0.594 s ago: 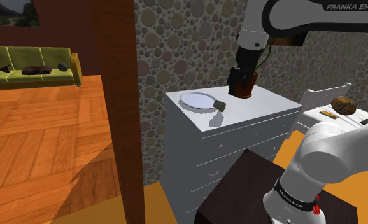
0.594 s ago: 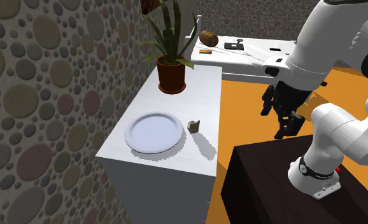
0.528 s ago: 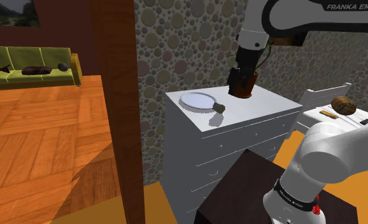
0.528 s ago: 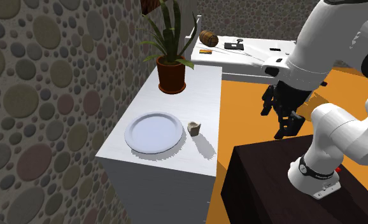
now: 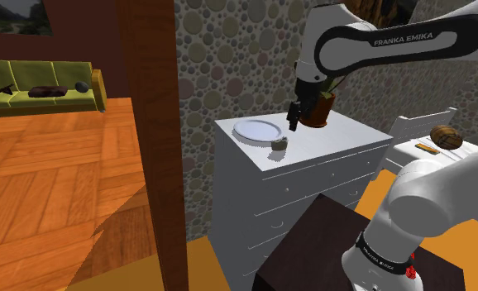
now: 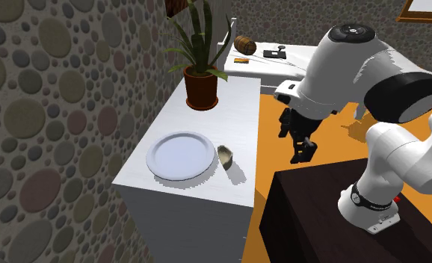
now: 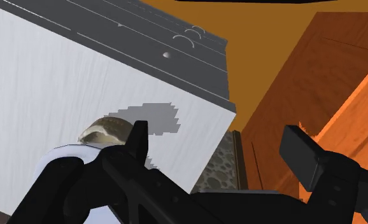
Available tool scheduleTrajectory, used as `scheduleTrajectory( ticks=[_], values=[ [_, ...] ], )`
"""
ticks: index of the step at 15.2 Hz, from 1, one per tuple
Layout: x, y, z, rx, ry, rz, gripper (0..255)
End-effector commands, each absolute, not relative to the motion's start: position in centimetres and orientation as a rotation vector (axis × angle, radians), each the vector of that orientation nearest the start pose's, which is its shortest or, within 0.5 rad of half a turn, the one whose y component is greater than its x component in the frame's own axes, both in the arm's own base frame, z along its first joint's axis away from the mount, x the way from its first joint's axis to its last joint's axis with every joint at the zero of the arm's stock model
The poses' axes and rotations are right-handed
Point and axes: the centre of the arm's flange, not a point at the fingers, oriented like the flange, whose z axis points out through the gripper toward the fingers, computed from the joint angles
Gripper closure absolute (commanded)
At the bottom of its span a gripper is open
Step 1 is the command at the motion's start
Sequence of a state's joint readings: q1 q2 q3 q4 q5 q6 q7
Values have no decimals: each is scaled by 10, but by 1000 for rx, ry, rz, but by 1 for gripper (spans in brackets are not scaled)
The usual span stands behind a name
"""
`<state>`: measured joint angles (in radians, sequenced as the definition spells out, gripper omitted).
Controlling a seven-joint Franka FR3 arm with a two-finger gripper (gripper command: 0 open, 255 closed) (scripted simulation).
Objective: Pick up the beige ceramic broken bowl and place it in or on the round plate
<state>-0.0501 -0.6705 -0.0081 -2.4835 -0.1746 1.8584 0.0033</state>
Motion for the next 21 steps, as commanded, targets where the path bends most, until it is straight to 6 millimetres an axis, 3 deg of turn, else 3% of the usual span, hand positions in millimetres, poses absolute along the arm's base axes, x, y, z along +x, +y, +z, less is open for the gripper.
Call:
scheduleTrajectory(
  ticks=[1, 18, 21],
  values=[
    [367, -48, 499, -3330, -8, -68, 0],
    [489, -165, 376, -3516, -255, -53, 0],
    [490, -171, 362, -3516, -255, -53, 0]
  ],
)
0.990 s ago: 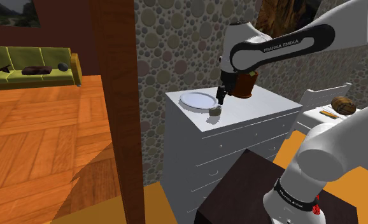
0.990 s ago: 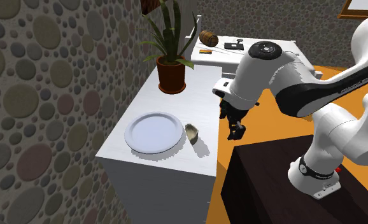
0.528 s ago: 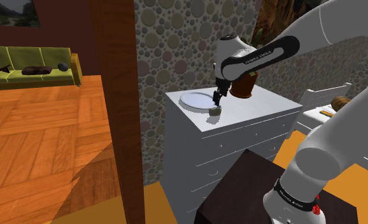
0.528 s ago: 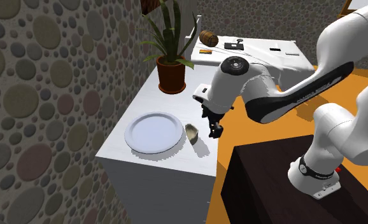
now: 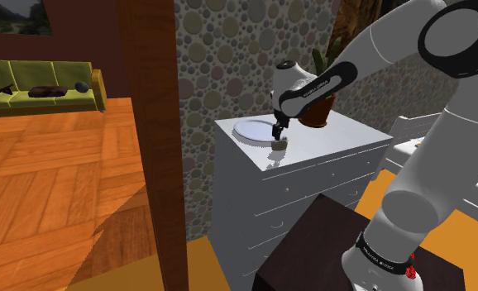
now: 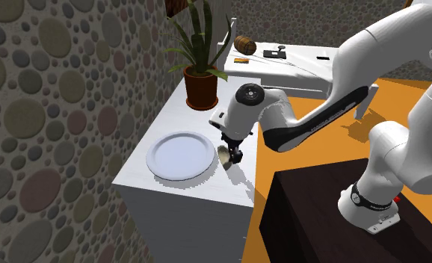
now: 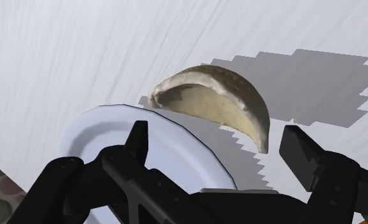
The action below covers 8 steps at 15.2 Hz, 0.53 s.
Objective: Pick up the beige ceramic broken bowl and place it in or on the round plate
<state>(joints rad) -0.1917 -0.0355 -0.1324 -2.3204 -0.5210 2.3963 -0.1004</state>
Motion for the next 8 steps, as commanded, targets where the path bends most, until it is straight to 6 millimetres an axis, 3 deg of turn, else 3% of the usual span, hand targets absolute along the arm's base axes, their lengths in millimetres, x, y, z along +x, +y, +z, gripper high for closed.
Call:
scheduleTrajectory(
  ticks=[1, 5, 8],
  values=[
    [490, -173, 357, -3516, -255, -53, 0],
    [491, -180, 339, -3516, -255, -53, 0],
    [491, -180, 339, -3516, -255, -53, 0]
  ],
)
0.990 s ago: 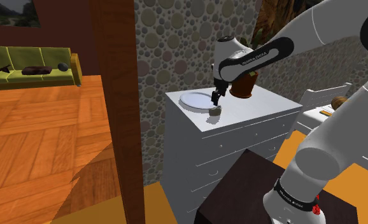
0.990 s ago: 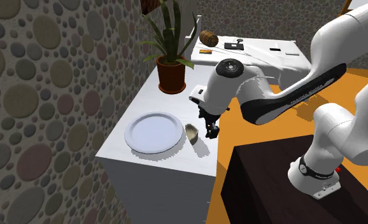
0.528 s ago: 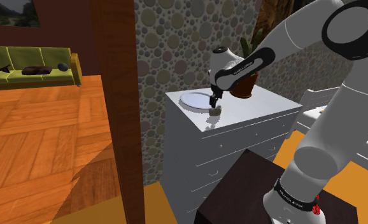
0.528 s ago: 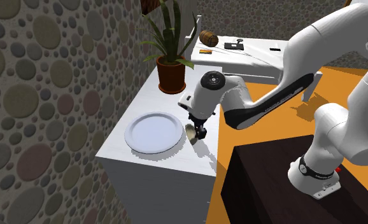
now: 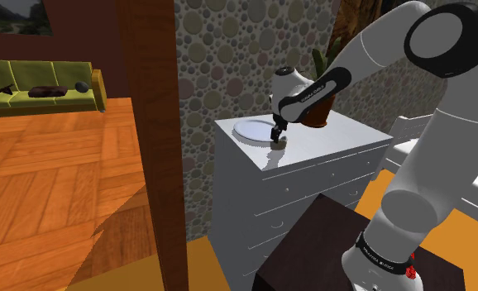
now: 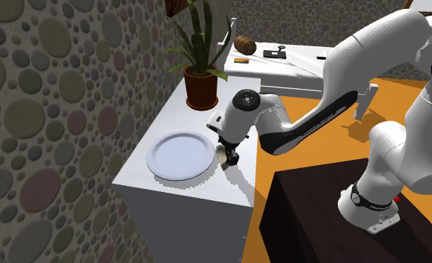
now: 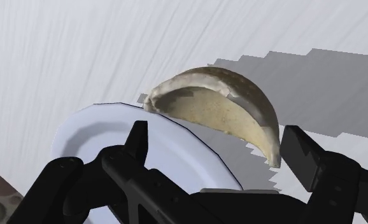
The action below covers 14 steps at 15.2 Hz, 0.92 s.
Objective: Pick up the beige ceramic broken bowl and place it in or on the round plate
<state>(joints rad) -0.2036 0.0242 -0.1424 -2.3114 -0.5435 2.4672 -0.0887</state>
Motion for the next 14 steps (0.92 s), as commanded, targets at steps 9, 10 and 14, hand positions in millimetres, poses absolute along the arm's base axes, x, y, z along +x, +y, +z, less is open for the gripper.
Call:
scheduleTrajectory(
  ticks=[9, 10, 14],
  values=[
    [494, -183, 340, -3515, -255, -53, 255],
    [492, -185, 341, -3515, -255, -53, 255],
    [490, -185, 341, -3515, -255, -53, 255]
  ],
)
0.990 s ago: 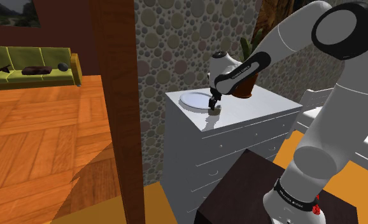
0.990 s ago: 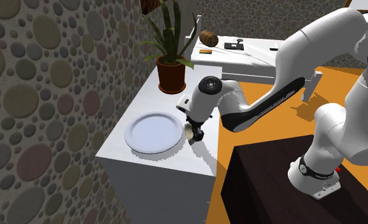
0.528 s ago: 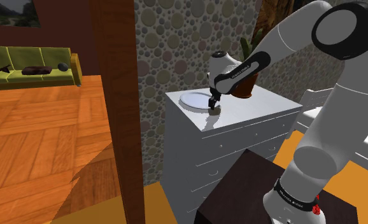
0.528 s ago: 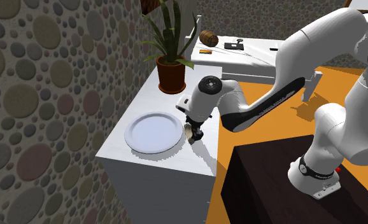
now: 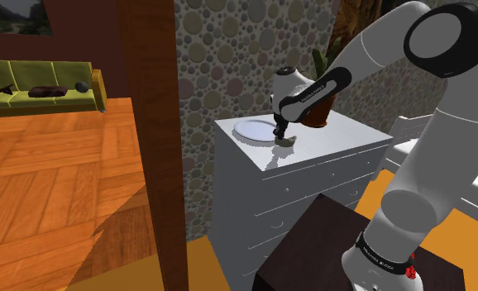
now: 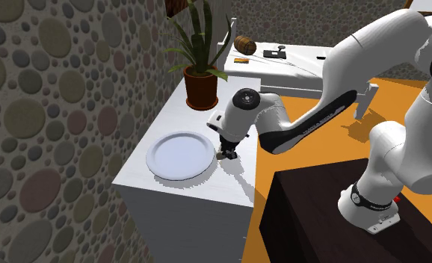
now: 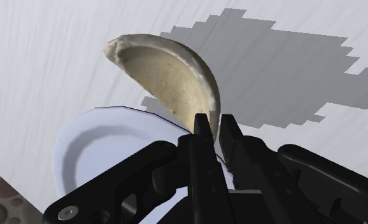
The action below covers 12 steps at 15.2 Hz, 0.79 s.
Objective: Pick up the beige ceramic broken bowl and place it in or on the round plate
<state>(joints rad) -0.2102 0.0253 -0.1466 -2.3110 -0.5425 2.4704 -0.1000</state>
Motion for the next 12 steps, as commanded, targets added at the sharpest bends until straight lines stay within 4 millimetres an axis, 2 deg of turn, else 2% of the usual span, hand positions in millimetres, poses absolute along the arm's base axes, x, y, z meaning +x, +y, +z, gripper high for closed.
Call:
scheduleTrajectory(
  ticks=[1, 12],
  values=[
    [491, -180, 339, -3516, -255, -53, 255],
    [491, -180, 397, -3516, -255, -53, 255]
  ],
)
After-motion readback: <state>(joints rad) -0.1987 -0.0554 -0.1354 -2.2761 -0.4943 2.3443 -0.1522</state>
